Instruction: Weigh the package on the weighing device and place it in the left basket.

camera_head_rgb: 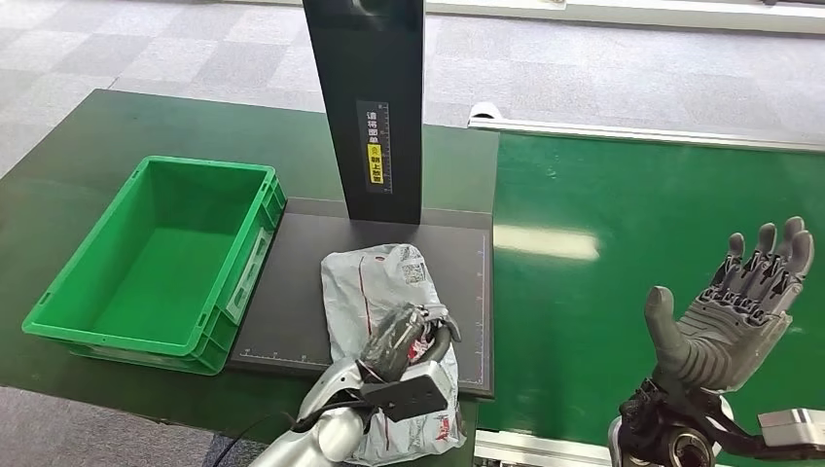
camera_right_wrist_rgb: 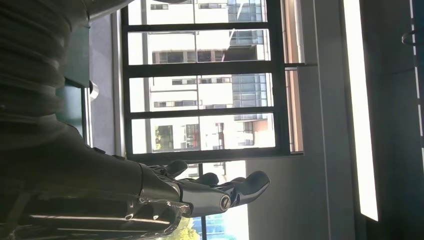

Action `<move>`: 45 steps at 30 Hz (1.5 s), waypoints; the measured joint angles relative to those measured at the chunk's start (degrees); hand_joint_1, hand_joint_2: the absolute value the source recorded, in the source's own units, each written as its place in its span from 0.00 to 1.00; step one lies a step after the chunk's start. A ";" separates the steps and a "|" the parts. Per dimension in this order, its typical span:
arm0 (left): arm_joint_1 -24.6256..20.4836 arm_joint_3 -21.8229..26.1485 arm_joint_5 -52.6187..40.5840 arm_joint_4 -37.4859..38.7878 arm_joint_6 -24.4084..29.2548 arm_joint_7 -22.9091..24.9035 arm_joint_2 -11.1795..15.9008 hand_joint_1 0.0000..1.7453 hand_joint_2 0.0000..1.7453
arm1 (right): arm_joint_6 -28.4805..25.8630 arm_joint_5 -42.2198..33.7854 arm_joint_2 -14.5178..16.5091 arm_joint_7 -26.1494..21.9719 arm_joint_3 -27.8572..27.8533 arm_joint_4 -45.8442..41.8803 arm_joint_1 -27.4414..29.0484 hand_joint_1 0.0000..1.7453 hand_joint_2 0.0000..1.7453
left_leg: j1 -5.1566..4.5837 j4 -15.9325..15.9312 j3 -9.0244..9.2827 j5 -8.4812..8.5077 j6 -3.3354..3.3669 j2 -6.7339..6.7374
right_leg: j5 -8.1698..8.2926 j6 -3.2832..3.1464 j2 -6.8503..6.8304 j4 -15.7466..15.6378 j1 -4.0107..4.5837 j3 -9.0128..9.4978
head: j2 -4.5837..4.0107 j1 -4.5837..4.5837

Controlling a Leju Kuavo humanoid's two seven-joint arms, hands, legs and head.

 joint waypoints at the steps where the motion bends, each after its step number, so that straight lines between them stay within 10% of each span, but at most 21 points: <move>1: 0.46 0.53 1.69 -2.99 1.02 -1.13 0.66 1.00 1.00 | -0.10 -0.11 0.02 -0.03 -0.07 0.08 0.00 0.00 1.00 | 0.00 0.00 -0.01 0.00 0.00 -0.01 | 0.00 0.00 0.00 0.00 0.01 0.00 | 0.00 0.00; 14: 5.96 6.19 10.39 -31.66 7.47 -8.55 6.13 0.96 1.00 | -0.15 -0.61 0.87 -0.58 -1.31 0.27 0.60 0.00 1.00 | 0.00 -0.01 -0.02 0.00 0.00 0.02 | -0.01 0.00 0.00 0.00 0.00 -0.02 | 0.00 0.01; 18: 5.87 6.40 9.53 -33.01 6.18 -5.76 6.37 0.01 1.00 | -0.12 -0.76 0.96 -0.55 -1.48 0.27 0.61 0.00 1.00 | 0.00 0.00 0.01 0.00 0.00 0.00 | -0.01 0.00 0.00 0.00 0.00 -0.02 | 0.00 0.00; 25: 2.05 4.73 -1.59 -22.38 -13.71 9.72 5.61 0.00 1.00 | 1.96 0.30 1.16 0.49 -2.22 0.27 0.60 0.00 1.00 | 0.00 0.00 0.05 0.00 0.00 0.10 | 0.01 -0.01 0.03 -0.01 0.00 0.01 | 0.00 0.01; 45: -4.64 2.62 -11.86 8.79 -17.61 15.00 2.07 0.00 1.00 | 2.03 1.71 2.23 1.44 -3.25 0.27 1.96 0.00 1.00 | 0.00 0.01 0.04 -0.01 0.00 0.10 | 0.00 0.00 0.04 0.00 0.00 0.01 | 0.00 0.00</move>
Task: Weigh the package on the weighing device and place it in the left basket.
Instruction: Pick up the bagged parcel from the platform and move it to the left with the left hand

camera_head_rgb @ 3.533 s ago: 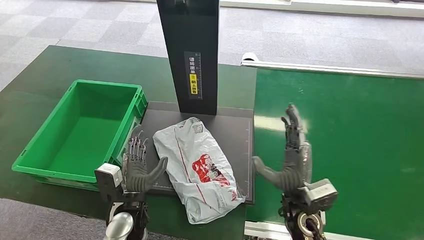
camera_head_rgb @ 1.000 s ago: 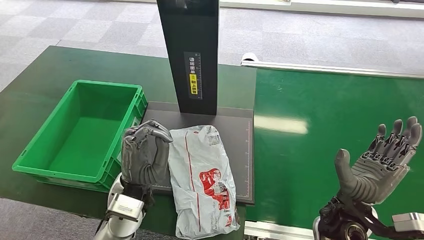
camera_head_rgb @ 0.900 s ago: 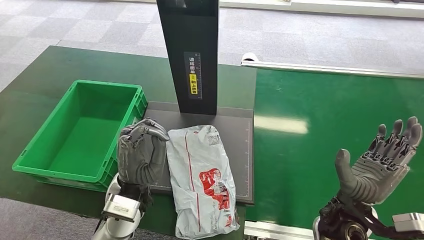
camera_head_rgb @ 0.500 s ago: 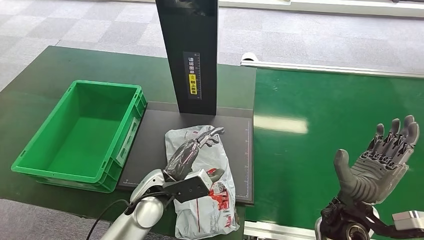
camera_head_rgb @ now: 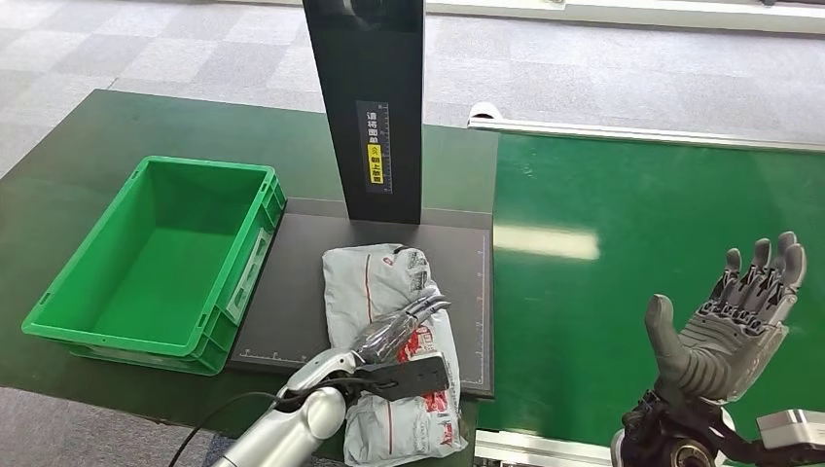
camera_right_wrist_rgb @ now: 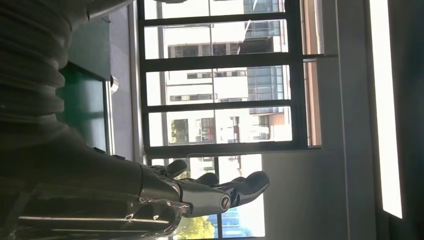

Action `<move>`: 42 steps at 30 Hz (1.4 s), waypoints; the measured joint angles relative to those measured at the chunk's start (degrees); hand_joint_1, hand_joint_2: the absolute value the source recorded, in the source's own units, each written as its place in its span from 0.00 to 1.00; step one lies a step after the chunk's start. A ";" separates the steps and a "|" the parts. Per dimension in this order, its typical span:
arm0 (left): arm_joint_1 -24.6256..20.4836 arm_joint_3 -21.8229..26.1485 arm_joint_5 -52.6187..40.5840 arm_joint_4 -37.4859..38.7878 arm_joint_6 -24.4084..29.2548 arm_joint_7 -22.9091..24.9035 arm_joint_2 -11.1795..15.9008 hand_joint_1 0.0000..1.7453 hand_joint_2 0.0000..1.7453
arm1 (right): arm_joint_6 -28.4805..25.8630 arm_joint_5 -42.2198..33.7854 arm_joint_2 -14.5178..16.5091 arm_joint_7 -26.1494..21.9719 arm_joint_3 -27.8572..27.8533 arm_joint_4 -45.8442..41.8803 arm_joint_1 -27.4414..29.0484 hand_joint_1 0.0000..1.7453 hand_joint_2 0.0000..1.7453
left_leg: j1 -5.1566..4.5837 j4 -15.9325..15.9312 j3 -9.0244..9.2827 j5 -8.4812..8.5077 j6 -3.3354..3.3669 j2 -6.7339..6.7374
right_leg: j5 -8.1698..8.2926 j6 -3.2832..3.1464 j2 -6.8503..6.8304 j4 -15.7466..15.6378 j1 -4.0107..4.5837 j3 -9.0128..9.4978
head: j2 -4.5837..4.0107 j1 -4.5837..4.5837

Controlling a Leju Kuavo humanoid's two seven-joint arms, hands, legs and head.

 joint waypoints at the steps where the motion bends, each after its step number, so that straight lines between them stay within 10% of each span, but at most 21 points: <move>1: -0.18 -0.13 -0.80 0.61 0.39 0.98 -0.13 0.00 1.00 | -0.10 0.05 0.02 0.02 0.00 0.00 0.12 0.00 1.00 | 0.00 0.00 0.01 0.00 0.00 -0.01 | 0.00 0.00 0.00 0.00 0.00 0.02 | 0.00 0.01; 4: -0.77 -0.48 -3.32 2.30 1.57 4.28 -0.58 0.00 1.00 | -0.38 0.21 0.13 0.13 0.00 0.00 0.49 0.00 1.00 | 0.00 -0.01 0.10 -0.03 0.01 -0.01 | -0.01 0.00 -0.01 0.00 0.00 0.15 | 0.00 0.01; 8: -1.51 -0.57 -5.52 4.30 2.62 7.15 -1.29 0.97 1.00 | -0.89 0.42 0.28 0.31 0.02 0.00 0.76 0.00 1.00 | 0.00 -0.04 0.42 -0.10 0.06 0.00 | -0.04 0.00 -0.01 -0.02 0.00 0.53 | 0.00 0.01; 9: -1.57 -0.50 -5.70 4.67 2.84 7.38 -1.42 1.00 1.00 | -0.94 0.44 0.30 0.35 0.03 0.00 0.82 0.00 1.00 | 0.00 -0.05 0.51 -0.11 0.07 -0.01 | -0.05 0.01 -0.01 -0.03 0.00 0.62 | 0.00 0.01; 27: -1.82 2.14 -3.61 4.92 4.23 5.73 -1.65 1.00 1.00 | -1.44 0.34 0.27 0.75 0.27 0.00 1.60 0.00 1.00 | 0.01 -0.05 0.79 -0.12 0.07 0.00 | -0.07 0.04 0.00 -0.03 0.00 0.91 | 0.00 0.01; 42: 7.98 9.07 13.45 -14.43 18.88 -13.54 0.84 1.00 1.00 | -2.75 -1.42 0.19 0.74 1.17 0.00 2.24 0.00 1.00 | 0.00 -0.04 0.32 -0.10 0.07 0.01 | -0.07 0.05 0.00 -0.01 0.00 0.34 | 0.00 0.01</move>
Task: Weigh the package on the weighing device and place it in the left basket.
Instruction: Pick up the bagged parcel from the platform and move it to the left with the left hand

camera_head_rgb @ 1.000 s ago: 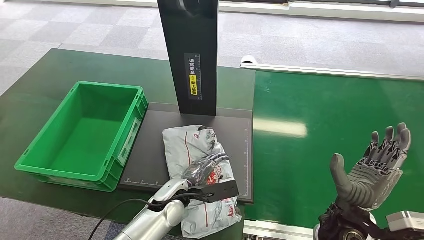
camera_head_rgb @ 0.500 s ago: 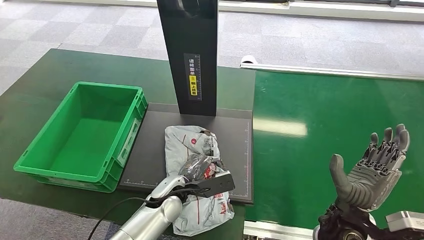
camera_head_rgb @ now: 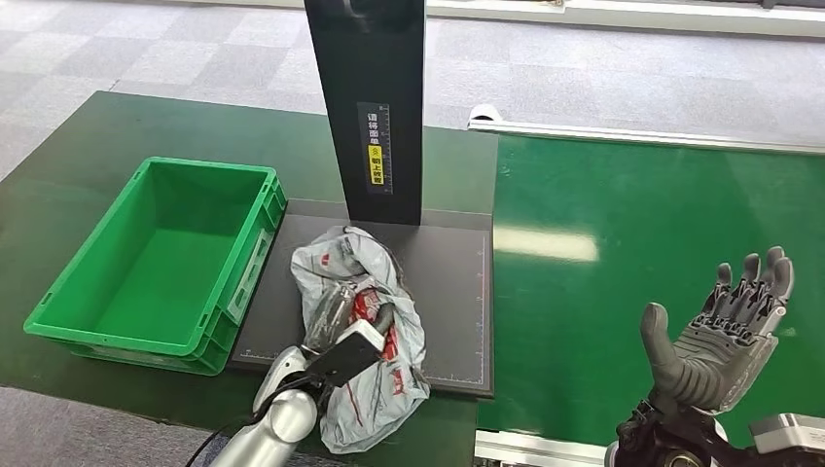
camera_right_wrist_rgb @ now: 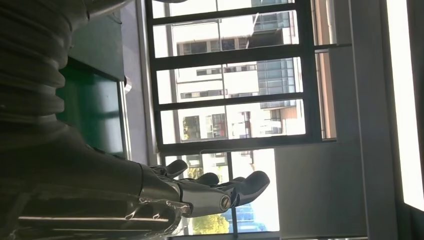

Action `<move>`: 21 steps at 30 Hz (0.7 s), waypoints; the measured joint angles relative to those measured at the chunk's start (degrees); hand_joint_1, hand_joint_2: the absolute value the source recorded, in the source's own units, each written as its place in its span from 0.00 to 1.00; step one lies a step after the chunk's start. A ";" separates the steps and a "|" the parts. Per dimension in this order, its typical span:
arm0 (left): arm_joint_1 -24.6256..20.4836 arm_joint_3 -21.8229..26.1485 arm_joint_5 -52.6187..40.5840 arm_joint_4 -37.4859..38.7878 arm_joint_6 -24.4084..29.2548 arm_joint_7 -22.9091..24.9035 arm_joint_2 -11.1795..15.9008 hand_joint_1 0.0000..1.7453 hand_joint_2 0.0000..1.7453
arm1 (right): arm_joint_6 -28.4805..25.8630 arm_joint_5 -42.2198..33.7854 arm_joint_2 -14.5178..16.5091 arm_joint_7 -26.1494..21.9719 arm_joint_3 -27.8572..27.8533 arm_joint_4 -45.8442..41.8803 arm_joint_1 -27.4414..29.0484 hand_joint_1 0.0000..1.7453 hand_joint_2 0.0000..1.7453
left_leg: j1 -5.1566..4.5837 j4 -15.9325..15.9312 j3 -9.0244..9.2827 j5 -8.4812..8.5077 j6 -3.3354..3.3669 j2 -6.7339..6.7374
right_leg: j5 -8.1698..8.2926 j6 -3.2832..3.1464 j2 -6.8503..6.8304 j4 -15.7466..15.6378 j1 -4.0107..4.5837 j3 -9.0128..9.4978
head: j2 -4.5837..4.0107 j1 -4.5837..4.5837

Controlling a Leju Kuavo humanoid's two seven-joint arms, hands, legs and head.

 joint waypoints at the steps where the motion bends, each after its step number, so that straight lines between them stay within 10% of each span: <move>1: 0.57 0.66 1.86 -2.53 1.90 -1.26 0.14 1.00 1.00 | -0.20 -0.16 0.01 -0.01 -0.01 0.00 -0.02 0.00 1.00 | 0.00 0.00 -0.03 0.00 0.00 0.00 | 0.00 0.00 0.00 0.00 0.00 -0.03 | 0.00 0.00; 12: 3.14 5.15 4.23 -20.07 15.84 -8.04 1.25 1.00 1.00 | -0.42 -0.83 0.12 -0.01 0.07 0.07 -0.09 0.00 1.00 | 0.00 0.00 -0.12 0.00 0.00 -0.02 | -0.01 0.01 -0.02 0.00 0.00 -0.11 | 0.00 0.00; 21: -8.15 14.52 -5.65 -15.60 18.43 3.33 3.32 1.00 1.00 | -0.35 -1.10 0.16 -0.23 1.36 1.56 -1.26 0.00 1.00 | 0.01 0.00 -0.06 0.13 -0.03 0.00 | 0.06 -0.04 -0.01 0.03 0.01 -0.07 | 0.01 -0.01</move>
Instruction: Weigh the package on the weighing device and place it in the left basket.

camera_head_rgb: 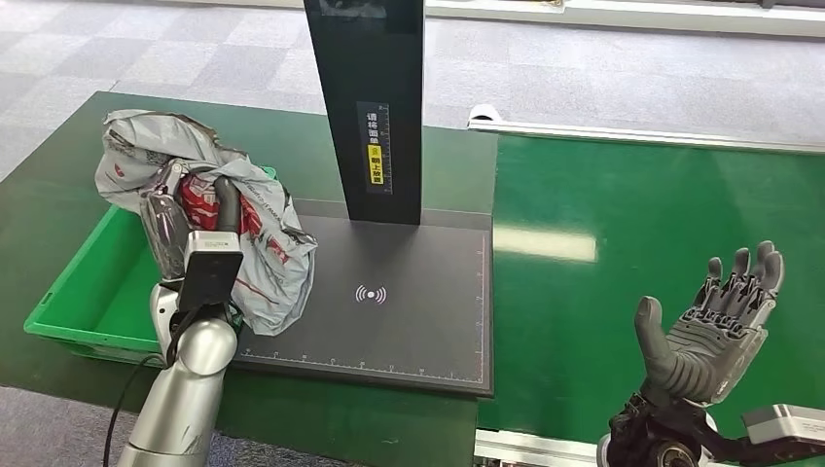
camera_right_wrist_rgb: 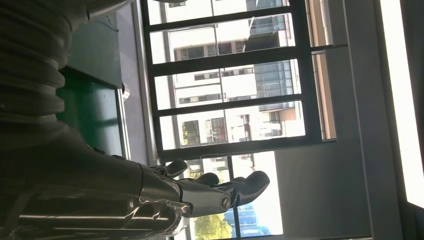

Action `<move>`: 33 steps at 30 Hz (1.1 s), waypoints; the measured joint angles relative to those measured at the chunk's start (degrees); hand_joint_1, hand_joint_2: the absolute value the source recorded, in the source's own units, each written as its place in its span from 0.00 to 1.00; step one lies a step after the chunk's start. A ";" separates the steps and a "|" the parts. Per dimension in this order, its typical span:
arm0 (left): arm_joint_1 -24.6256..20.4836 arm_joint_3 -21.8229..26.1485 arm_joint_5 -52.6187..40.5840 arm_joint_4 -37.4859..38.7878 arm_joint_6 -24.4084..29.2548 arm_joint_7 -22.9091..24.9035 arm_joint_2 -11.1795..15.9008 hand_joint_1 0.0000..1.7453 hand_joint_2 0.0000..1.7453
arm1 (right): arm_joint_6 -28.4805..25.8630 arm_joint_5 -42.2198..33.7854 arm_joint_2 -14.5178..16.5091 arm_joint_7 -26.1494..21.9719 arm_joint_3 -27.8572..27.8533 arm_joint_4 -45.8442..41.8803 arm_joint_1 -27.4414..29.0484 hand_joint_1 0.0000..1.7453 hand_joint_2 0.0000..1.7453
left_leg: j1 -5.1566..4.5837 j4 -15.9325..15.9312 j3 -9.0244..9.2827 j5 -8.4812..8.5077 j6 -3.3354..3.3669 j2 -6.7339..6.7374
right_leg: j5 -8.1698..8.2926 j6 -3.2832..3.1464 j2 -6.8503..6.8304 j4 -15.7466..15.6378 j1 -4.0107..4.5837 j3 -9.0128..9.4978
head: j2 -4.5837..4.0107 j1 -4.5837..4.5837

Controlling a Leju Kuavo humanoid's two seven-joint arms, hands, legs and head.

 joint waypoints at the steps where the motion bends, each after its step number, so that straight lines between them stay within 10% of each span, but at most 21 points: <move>1: -0.76 0.56 -0.19 0.87 -0.10 0.25 0.09 1.00 1.00 | -0.02 -0.02 0.00 -0.02 0.08 0.14 -0.06 0.00 1.00 | 0.00 0.00 0.00 0.00 0.00 0.01 | 0.00 0.00 0.00 0.00 0.00 0.00 | 0.00 0.00; 11: -21.02 5.55 -14.85 31.49 -0.71 18.76 4.82 1.00 1.00 | -0.26 -1.70 -0.39 1.17 1.03 1.10 -2.71 0.00 1.00 | 0.01 0.03 -0.06 0.09 -0.01 0.09 | 0.11 -0.10 0.03 0.02 0.02 -0.10 | -0.01 0.00; 19: -29.24 8.84 -16.68 49.76 0.55 21.42 9.01 0.95 1.00 | -1.90 -2.97 -1.45 1.41 1.66 1.93 -2.94 0.00 1.00 | 0.04 0.03 -0.22 0.10 -0.03 0.08 | 0.09 -0.11 0.03 0.04 0.05 -0.26 | -0.01 0.01; 20: -29.64 9.06 -16.71 50.87 0.60 21.38 9.18 0.92 1.00 | -2.21 -3.02 -1.56 1.39 1.66 1.97 -2.93 0.00 1.00 | 0.03 0.03 -0.24 0.09 -0.03 0.07 | 0.08 -0.10 0.02 0.03 0.05 -0.27 | -0.01 0.01; 24: -30.52 9.80 -16.34 53.87 0.90 20.57 9.42 0.27 1.00 | -3.74 -2.70 -1.90 1.25 1.82 2.07 -2.87 0.00 1.00 | 0.02 0.03 -0.27 0.09 -0.02 0.06 | 0.08 -0.09 0.02 0.03 0.04 -0.28 | -0.01 0.03; 33: -31.28 10.67 -16.01 56.27 1.06 20.38 9.31 0.27 1.00 | -4.37 -2.46 -2.29 1.25 2.27 2.36 -2.77 0.00 1.00 | 0.03 0.04 -0.25 0.10 -0.02 0.05 | 0.09 -0.10 0.03 0.03 0.05 -0.29 | -0.01 0.01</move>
